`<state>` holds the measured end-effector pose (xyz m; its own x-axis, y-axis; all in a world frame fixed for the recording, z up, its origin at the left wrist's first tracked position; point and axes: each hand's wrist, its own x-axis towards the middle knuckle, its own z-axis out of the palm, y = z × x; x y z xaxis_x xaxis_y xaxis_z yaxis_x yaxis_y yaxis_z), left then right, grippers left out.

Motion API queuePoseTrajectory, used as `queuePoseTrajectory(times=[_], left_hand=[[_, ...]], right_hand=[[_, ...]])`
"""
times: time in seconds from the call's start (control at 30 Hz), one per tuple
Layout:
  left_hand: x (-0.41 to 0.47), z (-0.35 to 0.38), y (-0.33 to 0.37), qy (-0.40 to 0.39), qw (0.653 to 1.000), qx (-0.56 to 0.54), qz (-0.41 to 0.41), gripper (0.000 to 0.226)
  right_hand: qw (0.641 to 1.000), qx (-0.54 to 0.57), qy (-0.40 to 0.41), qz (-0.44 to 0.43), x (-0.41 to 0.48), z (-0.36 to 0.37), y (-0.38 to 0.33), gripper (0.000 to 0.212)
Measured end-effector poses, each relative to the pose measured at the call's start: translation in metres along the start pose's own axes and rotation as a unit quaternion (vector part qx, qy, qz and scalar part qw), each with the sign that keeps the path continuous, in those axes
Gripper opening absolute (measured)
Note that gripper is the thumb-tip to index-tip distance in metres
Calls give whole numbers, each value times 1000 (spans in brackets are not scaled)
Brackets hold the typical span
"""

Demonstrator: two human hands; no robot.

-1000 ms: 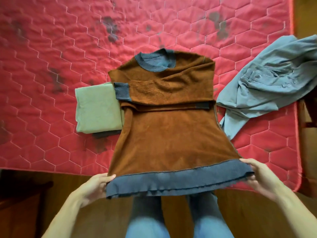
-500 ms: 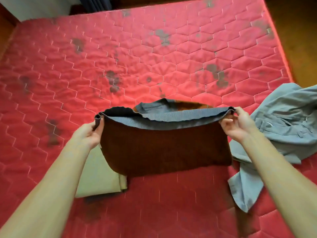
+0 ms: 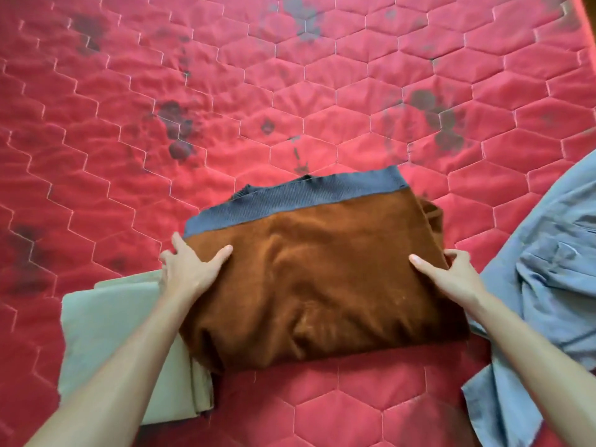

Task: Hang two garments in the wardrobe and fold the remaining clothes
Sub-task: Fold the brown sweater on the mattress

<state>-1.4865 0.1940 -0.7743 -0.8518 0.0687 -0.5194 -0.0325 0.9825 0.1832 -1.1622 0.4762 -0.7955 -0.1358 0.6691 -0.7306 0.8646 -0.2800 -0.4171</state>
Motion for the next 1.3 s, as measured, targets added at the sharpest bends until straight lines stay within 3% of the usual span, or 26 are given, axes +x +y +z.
queuePoseTrajectory(times=[0.17,0.27,0.37,0.47,0.57,0.63,0.77,0.87,0.93,1.03,1.17,1.23,1.3], left_hand=[[9,1,-3,14,997,61,47,108],[-5,15,1,25,975,163,147,93],[-35,47,14,92,912,267,298,77],[-73,86,35,123,866,273,400,67],[-111,120,44,71,848,249,462,70],[-121,131,24,39,828,276,487,75],[-99,117,-33,66,851,289,434,78],[-88,102,-45,84,897,272,337,84],[-91,96,-43,93,944,202,245,87],[-105,87,-38,91,981,25,170,79],[-131,67,-35,-12,965,-228,133,73],[-134,60,-46,-105,955,-225,160,85],[-125,53,-59,-172,955,-144,194,87]], right_hand=[[994,72,26,-79,-21,-6,3,28],[982,143,106,-63,-42,-25,29,26],[975,177,136,3,-61,-50,60,29],[971,215,95,45,-72,-71,71,29],[971,230,33,61,-78,-83,65,21],[975,212,41,49,-78,-87,61,19],[979,178,93,30,-76,-92,56,9],[981,151,120,29,-77,-83,60,16],[980,147,129,28,-81,-74,58,17],[978,161,131,32,-84,-68,57,19],[977,163,128,38,-87,-70,53,22],[979,158,120,45,-89,-71,51,22],[981,146,118,50,-90,-71,52,24]])
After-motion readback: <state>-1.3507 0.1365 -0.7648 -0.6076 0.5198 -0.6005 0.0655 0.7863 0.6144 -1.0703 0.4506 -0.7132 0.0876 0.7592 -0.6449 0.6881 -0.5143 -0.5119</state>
